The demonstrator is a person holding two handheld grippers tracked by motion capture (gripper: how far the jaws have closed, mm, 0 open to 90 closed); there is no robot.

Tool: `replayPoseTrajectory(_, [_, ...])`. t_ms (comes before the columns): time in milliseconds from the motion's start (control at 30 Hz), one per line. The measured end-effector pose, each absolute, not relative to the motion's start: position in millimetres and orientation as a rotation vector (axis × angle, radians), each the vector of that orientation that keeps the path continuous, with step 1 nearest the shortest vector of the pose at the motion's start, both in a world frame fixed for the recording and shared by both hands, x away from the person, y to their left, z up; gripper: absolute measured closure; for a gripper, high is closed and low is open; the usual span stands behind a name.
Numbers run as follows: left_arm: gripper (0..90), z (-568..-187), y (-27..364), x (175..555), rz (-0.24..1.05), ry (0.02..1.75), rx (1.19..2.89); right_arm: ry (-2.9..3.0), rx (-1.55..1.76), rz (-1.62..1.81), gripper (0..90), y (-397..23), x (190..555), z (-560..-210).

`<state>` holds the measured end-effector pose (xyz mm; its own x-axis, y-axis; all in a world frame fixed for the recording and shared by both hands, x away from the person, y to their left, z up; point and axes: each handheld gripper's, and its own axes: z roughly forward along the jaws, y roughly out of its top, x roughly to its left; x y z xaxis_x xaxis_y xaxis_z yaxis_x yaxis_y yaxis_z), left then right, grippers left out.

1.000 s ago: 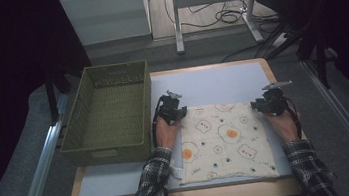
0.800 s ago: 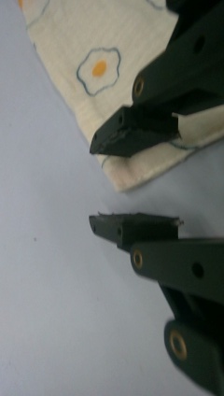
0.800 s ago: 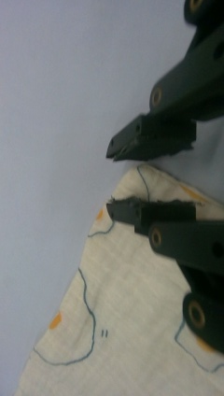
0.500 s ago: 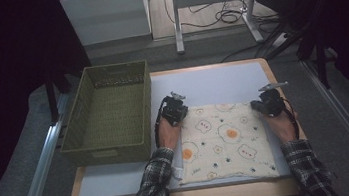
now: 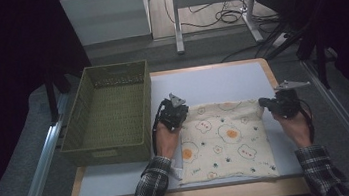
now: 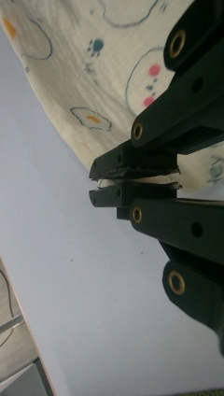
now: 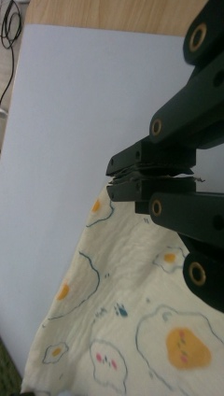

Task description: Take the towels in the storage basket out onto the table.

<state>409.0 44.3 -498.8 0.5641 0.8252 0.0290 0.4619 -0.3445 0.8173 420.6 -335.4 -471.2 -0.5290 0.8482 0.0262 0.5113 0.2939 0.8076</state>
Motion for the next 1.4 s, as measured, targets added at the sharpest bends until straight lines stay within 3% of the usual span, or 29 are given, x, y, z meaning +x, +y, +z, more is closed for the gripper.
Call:
replayPoseTrajectory(667, [85.2,-509,58,328,0.427,0.926,1.976,2.274,1.167,1.193,86.0,-347,335,-479])
replayPoseTrajectory(1400, [85.0,-523,76,264,0.328,0.84,1.946,2.355,1.107,1.2,86.0,-344,260,-496])
